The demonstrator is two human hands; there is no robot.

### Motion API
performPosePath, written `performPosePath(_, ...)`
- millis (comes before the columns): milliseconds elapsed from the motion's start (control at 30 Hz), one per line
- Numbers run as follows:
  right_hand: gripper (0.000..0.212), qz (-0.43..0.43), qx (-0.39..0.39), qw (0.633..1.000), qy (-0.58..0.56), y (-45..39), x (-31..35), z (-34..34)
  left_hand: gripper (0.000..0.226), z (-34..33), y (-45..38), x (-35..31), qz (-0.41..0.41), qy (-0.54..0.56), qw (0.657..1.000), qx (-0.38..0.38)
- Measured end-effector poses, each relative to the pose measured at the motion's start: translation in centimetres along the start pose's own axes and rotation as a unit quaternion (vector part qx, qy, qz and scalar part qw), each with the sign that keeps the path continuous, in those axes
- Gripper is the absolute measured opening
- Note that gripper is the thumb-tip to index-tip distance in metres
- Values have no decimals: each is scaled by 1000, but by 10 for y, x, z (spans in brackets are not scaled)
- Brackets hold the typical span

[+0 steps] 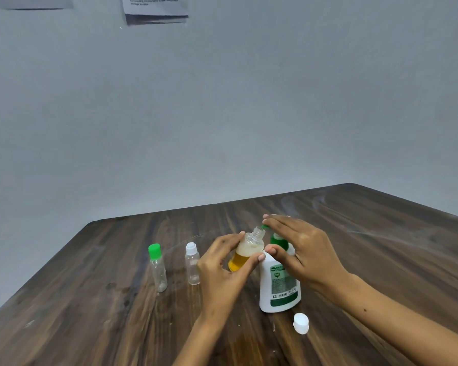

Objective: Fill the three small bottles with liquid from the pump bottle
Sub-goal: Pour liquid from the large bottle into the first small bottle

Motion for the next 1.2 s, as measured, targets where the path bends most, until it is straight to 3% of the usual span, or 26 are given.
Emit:
performPosePath(267,77,22,2,1000,6,-9,2,5,47,-1,0,3,4,-7,1000,0)
performPosePath(433,76,-23,-10,1000,-2,3,-1,-3,53,0,0,-1,8,7,1000,-1)
performPosePath(633,78,4,7,1000,1,-9,-2,4,48,-1,1,4,8,-9,1000,1)
performPosePath(1200,74,-23,-28,999,1,3,2,0,51,0,0,0,9,6,1000,0)
Point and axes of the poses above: each hand's wrist, its own y-axis away from the middle knuckle, its own z-axis out of the back of the hand, x = y × z, the point moved 7 cm from there along -y, towards the middle knuckle, and after that the axes turned 13 degrees about -x, right-handed, at the moved point
